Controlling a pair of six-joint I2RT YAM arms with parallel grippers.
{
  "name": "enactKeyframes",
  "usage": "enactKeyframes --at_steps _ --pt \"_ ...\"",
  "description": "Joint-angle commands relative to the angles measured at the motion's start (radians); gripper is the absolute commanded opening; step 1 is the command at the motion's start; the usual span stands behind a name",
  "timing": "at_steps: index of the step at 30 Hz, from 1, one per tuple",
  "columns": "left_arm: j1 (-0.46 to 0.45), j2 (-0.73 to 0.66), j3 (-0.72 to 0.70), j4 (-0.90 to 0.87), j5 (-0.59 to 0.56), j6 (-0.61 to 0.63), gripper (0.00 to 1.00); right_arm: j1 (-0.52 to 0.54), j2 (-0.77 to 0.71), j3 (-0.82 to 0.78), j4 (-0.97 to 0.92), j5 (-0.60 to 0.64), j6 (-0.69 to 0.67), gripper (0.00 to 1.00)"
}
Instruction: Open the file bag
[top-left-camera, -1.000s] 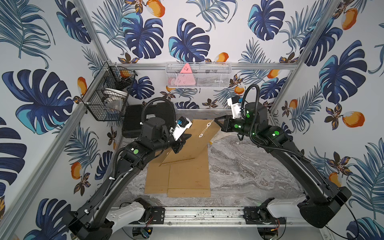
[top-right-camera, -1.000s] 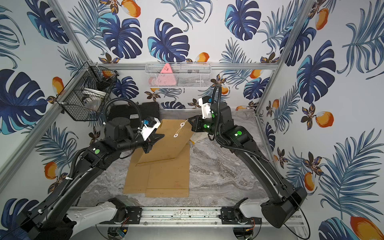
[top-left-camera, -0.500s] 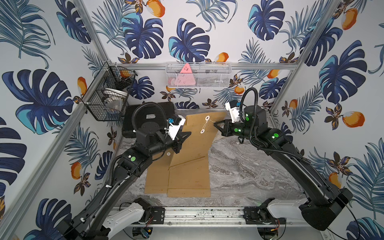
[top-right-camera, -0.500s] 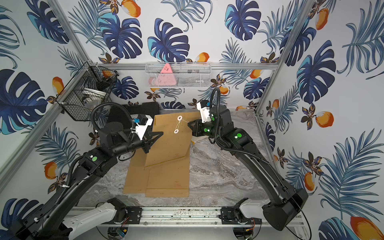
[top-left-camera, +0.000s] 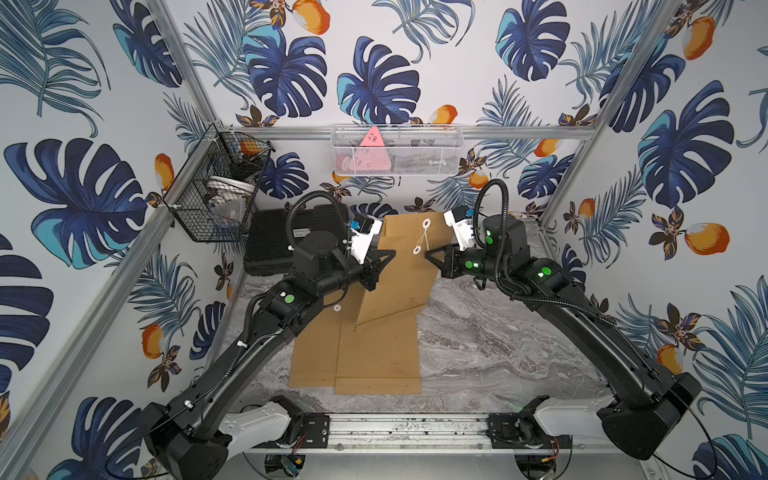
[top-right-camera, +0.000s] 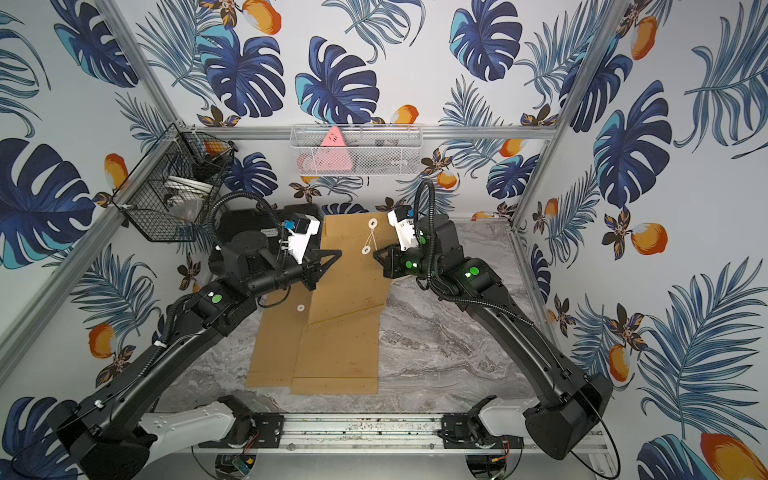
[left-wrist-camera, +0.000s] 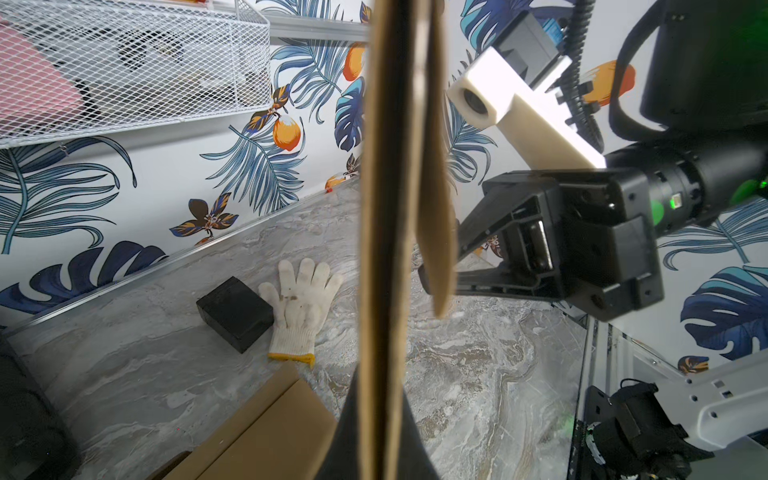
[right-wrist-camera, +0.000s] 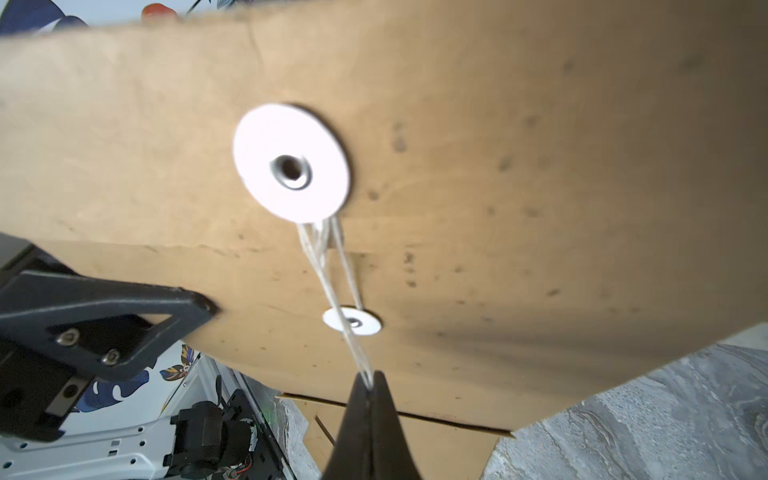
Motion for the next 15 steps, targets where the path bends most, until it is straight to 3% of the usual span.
enactKeyframes --at_steps 1,15 --pt "-0.021 0.023 0.027 0.044 -0.098 0.047 0.00 0.006 -0.003 -0.018 0.000 0.028 -0.011 0.00" --pt "-0.045 0.027 0.037 0.017 -0.273 0.126 0.00 0.089 0.069 0.005 0.027 -0.023 -0.039 0.00"
